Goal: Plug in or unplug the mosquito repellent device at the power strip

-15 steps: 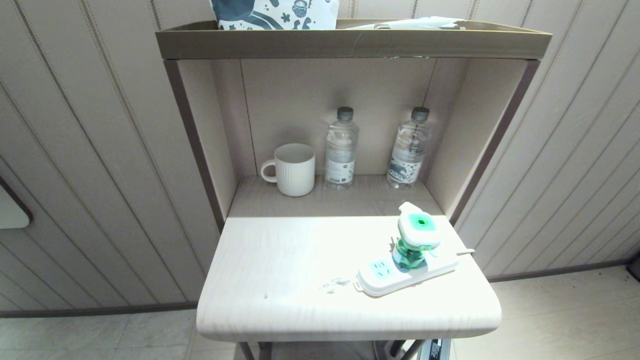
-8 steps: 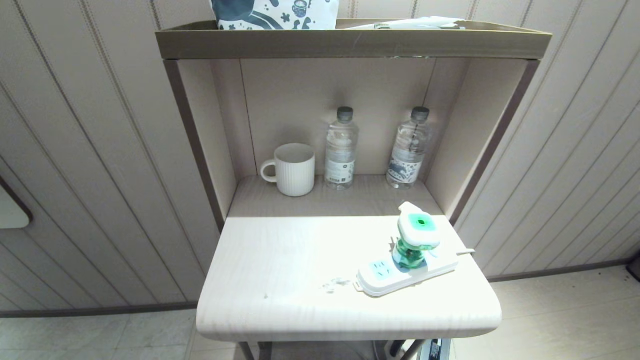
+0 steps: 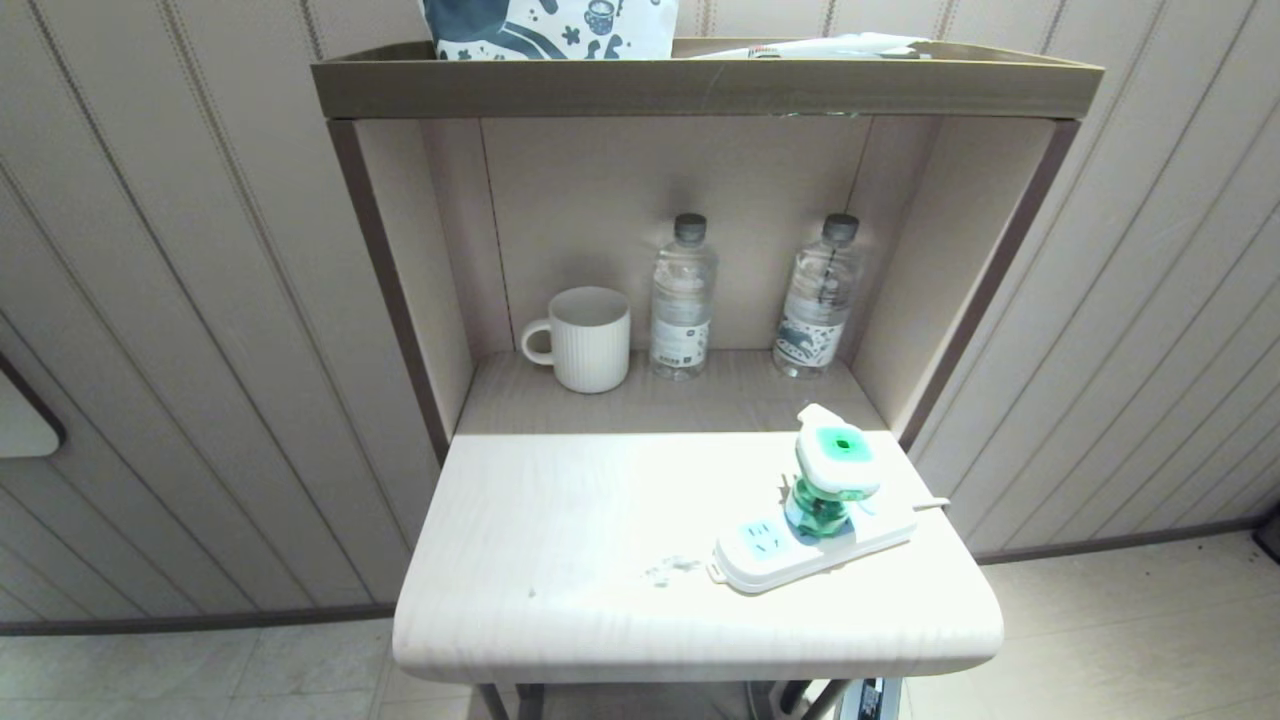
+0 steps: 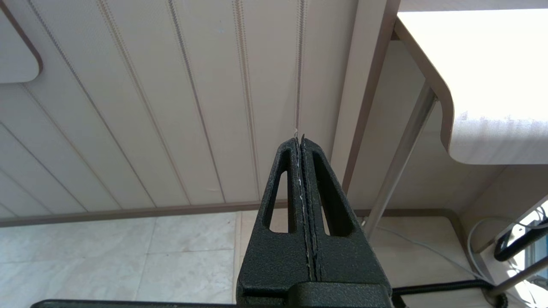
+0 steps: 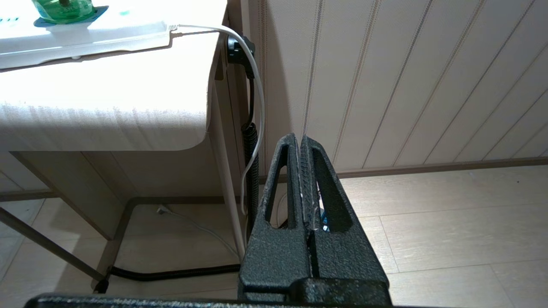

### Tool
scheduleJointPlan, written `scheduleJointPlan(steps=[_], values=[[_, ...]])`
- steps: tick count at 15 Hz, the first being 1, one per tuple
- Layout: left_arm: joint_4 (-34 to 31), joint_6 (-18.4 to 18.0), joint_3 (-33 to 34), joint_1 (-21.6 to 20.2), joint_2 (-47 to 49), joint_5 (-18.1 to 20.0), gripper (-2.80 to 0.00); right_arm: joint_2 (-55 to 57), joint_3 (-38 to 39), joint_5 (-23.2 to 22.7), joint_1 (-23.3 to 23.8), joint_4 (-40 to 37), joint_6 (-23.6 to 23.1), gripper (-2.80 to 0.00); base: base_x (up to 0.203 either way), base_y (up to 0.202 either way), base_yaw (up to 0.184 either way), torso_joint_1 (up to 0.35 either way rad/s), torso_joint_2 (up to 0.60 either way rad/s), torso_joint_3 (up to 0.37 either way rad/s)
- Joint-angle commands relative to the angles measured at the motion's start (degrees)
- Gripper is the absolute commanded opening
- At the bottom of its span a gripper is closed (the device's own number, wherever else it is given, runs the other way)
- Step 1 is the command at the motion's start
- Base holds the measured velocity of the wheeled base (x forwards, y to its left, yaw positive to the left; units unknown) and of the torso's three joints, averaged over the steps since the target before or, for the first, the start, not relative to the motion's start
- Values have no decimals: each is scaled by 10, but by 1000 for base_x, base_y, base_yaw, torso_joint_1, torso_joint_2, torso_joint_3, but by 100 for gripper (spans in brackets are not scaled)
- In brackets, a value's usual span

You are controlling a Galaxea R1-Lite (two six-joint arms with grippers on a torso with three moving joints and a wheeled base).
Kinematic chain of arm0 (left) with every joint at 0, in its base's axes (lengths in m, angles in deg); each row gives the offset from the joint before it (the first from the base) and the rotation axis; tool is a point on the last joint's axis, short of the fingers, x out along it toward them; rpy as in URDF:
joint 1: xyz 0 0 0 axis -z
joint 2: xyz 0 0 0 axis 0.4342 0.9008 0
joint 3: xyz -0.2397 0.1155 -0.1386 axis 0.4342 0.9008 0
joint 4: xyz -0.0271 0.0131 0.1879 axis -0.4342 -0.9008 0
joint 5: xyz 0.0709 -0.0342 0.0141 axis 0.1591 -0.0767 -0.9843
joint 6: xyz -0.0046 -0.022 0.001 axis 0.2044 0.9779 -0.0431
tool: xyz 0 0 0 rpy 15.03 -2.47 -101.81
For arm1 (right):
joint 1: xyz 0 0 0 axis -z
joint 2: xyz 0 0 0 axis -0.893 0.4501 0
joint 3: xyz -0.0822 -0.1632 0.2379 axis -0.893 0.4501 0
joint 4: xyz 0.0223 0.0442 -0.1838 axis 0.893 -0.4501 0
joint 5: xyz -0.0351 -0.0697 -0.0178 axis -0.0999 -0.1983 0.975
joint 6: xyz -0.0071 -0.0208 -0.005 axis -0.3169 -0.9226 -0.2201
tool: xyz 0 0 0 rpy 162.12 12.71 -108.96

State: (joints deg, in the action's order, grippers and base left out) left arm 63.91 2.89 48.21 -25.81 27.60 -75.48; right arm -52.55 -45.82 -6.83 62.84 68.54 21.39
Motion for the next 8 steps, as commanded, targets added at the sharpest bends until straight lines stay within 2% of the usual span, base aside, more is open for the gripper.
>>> scheduleJointPlan(steps=[1,4,8], values=[[0,0,0,0,0,0,-280,1,0,1,0,3,-5,-280,0,0,0,0,0,0],[0,0,0,0,0,1,-280,6,-59,-3,0,-26,-11,-280,0,0,0,0,0,0],[1,2,0,0,0,1,-280,85,-263,-28,-1,-125,-11,-280,0,0,0,0,0,0]])
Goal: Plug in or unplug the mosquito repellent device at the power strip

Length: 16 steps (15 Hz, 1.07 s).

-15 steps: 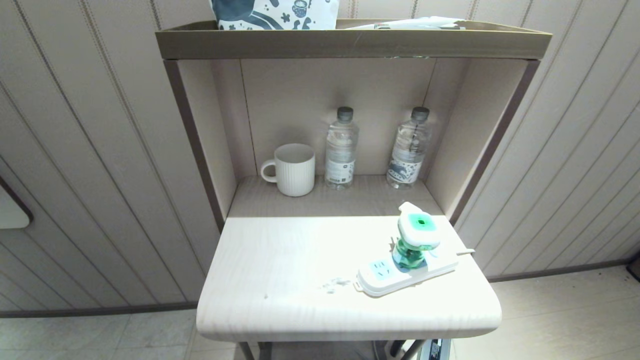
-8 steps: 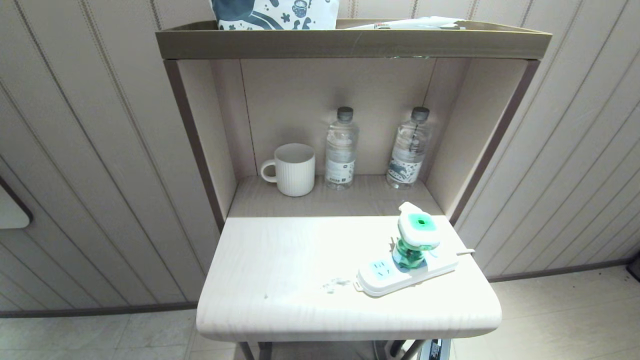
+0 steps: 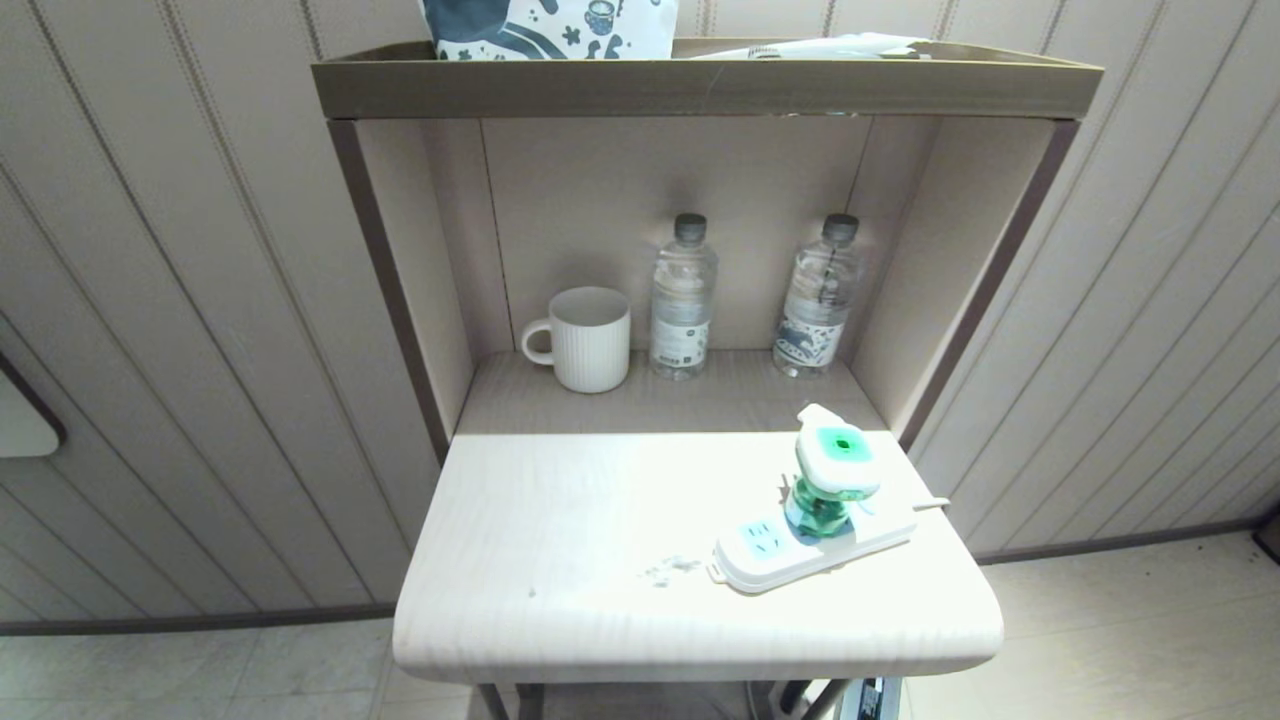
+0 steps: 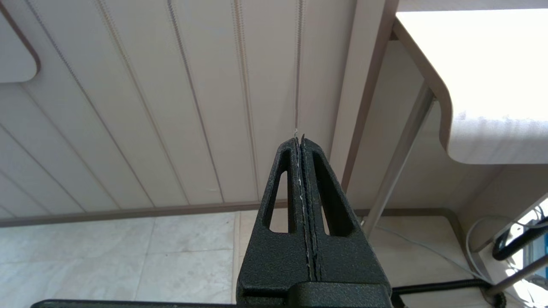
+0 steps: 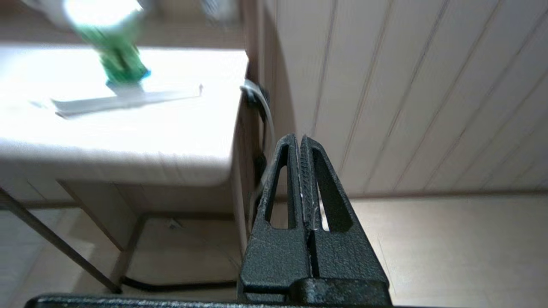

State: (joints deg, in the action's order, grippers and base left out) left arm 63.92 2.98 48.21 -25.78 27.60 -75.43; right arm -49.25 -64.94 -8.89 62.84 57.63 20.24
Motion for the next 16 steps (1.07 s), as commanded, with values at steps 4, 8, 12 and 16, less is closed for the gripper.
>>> scheduleJointPlan(steps=[4,8,12,16], values=[[2,15,0,0,0,0,-280,225,-235,-43,-2,-38,13,-280,0,0,0,0,0,0],[2,16,0,0,0,0,-280,393,-449,-113,-4,-133,63,-280,0,0,0,0,0,0],[2,16,0,0,1,0,-280,522,-629,-176,-74,-298,126,-280,0,0,0,0,0,0],[3,15,0,0,1,0,-280,588,-708,-141,-163,-405,173,-280,0,0,0,0,0,0]])
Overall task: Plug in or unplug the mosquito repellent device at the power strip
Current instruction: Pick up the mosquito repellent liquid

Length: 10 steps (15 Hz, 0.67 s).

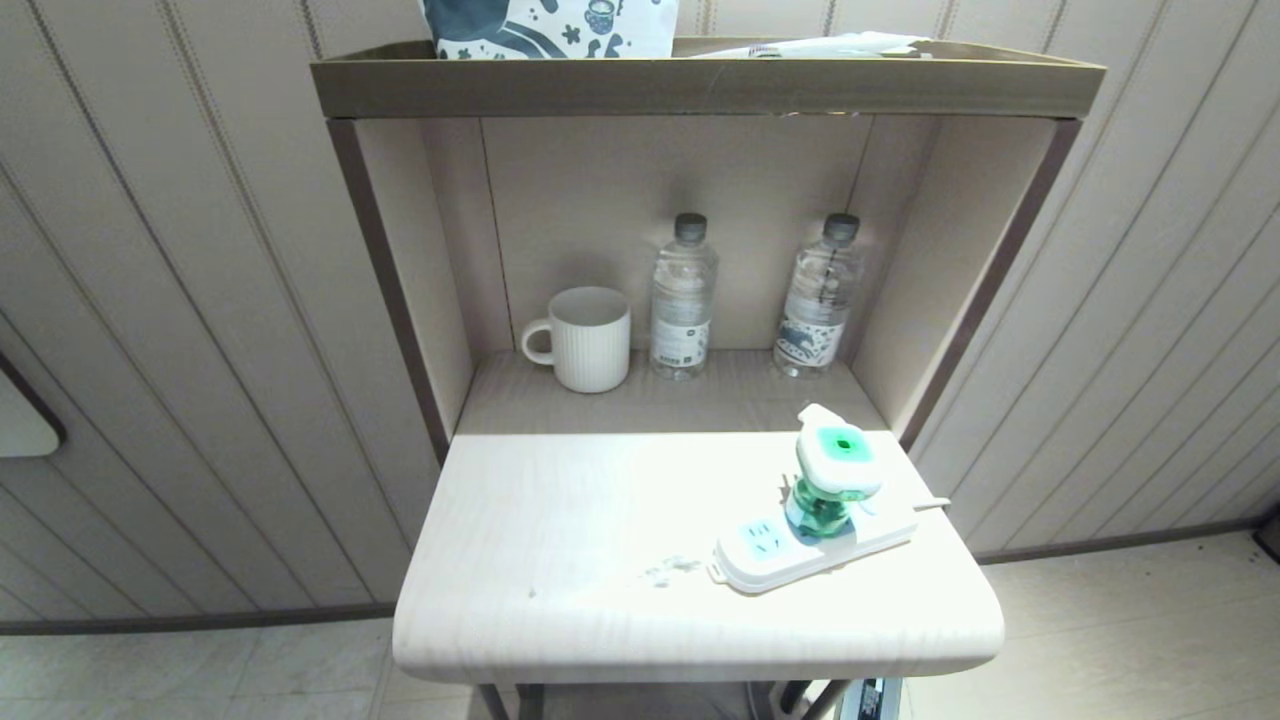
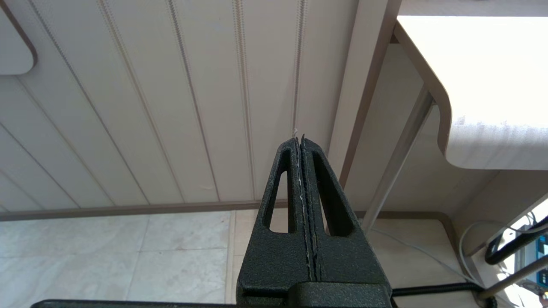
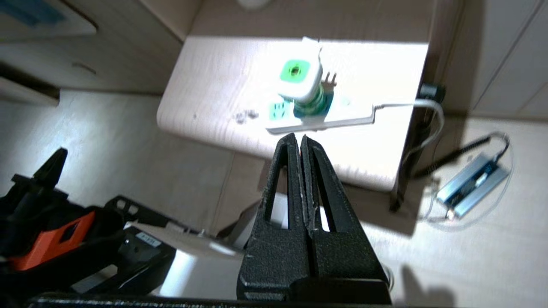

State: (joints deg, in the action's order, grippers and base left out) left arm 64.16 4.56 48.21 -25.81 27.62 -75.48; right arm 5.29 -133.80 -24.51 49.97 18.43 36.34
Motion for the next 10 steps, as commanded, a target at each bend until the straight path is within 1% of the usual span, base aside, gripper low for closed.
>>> scheduleJointPlan(steps=[1,2,3,4,5,6,7,9,10], values=[[1,-1,0,0,0,0,-280,48,-20,43,-71,-8,28,-280,0,0,0,0,0,0],[1,-1,0,0,0,0,-280,56,-20,86,-119,3,45,-280,0,0,0,0,0,0],[1,-1,0,0,1,1,-280,68,-18,152,-180,15,63,-280,0,0,0,0,0,0],[1,0,0,0,0,0,-280,83,-13,243,-251,29,78,-280,0,0,0,0,0,0],[1,1,0,0,1,0,-280,99,-5,363,-308,46,88,-280,0,0,0,0,0,0],[1,2,0,0,0,0,-280,116,9,469,-345,80,95,-280,0,0,0,0,0,0],[1,2,0,0,1,0,-280,126,37,529,-358,139,96,-280,0,0,0,0,0,0],[1,2,0,0,1,0,-280,128,104,569,-362,228,81,-280,0,0,0,0,0,0],[1,2,0,0,1,0,-280,129,149,595,-364,285,65,-280,0,0,0,0,0,0]])
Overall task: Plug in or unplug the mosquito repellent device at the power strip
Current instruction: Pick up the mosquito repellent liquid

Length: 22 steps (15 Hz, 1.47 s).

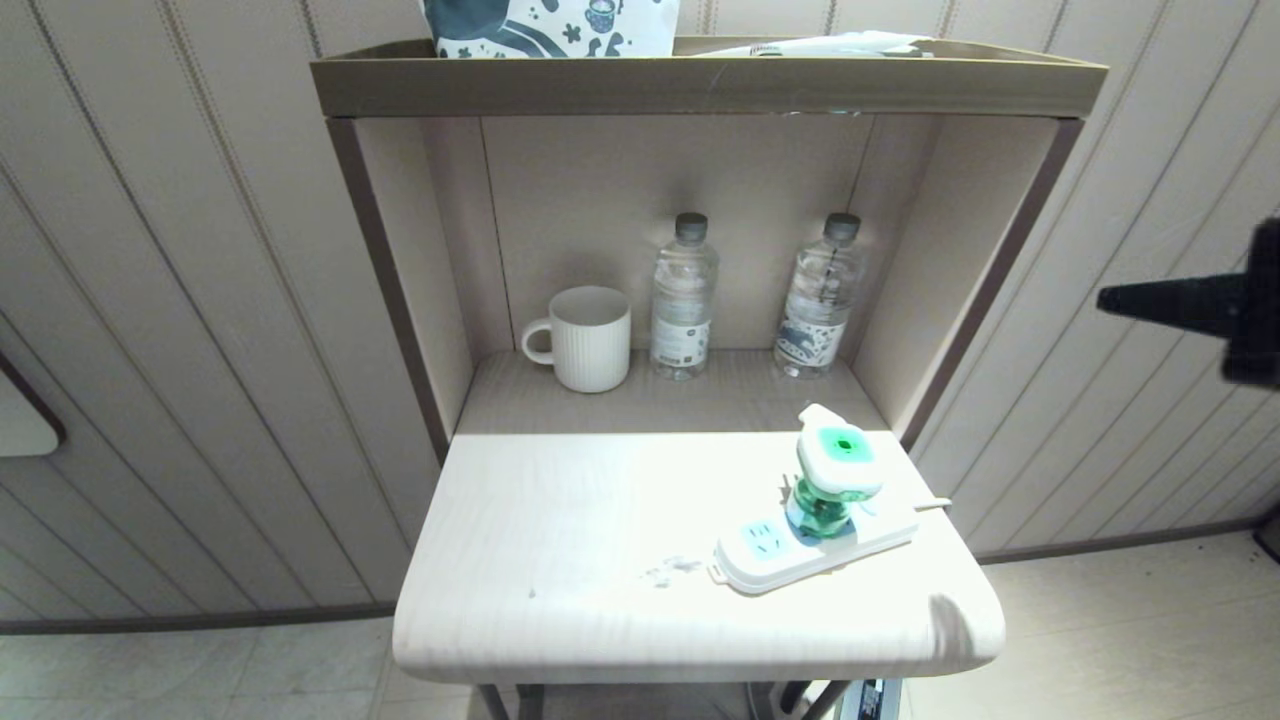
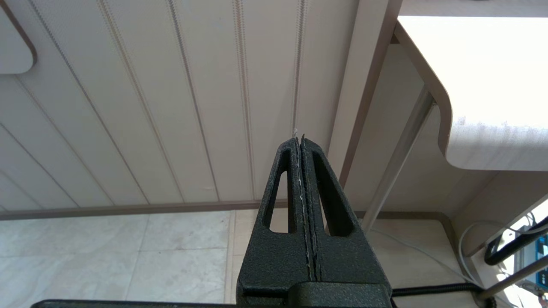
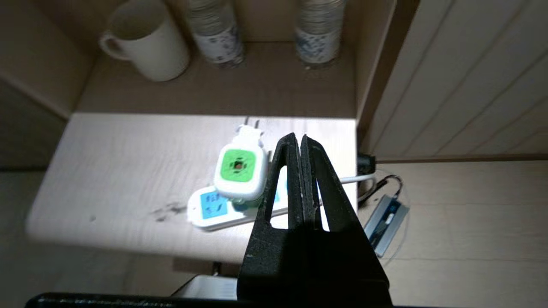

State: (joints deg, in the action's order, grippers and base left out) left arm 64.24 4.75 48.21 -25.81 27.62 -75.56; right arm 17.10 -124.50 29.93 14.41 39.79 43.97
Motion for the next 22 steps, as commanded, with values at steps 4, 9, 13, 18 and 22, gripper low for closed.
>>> scheduleJointPlan(steps=[4,9,13,18,22], values=[[0,1,0,0,1,0,-280,24,241,119,-24,463,-149,-280,0,0,0,0,0,0],[0,1,0,0,1,0,-280,51,371,134,-74,655,-219,0,0,0,0,0,0,0],[0,1,0,0,1,0,-280,68,435,133,-84,747,-224,0,0,0,0,0,0,0],[0,1,0,0,1,0,-280,115,507,138,-85,892,-243,0,0,0,0,0,0,0],[0,1,0,0,1,0,-280,172,537,143,-85,980,-249,0,0,0,0,0,0,0]])
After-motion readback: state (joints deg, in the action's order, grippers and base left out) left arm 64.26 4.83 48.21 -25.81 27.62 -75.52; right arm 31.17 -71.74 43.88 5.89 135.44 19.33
